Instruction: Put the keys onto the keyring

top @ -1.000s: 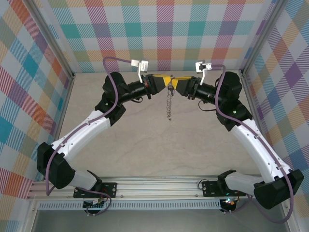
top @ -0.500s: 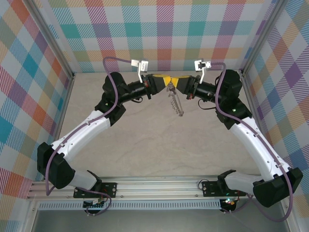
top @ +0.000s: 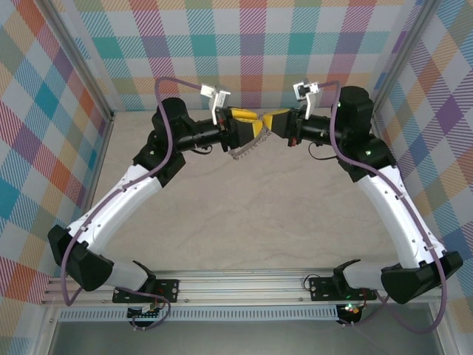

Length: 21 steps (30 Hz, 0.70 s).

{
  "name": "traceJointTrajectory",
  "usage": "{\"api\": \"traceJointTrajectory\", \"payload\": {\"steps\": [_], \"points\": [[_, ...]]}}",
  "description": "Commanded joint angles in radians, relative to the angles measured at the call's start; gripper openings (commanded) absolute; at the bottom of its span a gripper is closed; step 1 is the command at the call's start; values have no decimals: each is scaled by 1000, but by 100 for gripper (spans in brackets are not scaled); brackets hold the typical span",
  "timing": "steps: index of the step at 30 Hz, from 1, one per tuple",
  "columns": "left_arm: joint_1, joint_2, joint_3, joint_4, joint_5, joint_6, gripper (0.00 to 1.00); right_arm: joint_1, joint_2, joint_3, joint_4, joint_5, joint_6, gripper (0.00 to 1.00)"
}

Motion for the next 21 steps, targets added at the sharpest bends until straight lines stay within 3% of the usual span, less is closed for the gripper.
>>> {"api": "traceJointTrajectory", "payload": {"steps": [1, 6, 14, 21], "points": [[28, -32, 59, -167, 63, 135, 55, -10, 10, 77, -180, -49, -165, 0], [63, 1, 121, -278, 134, 215, 56, -15, 34, 125, -283, -87, -252, 0], [66, 106, 252, -493, 297, 348, 47, -18, 84, 168, -368, -150, -311, 0], [67, 134, 267, -517, 318, 371, 44, -18, 92, 151, -339, -168, -299, 0]]}}
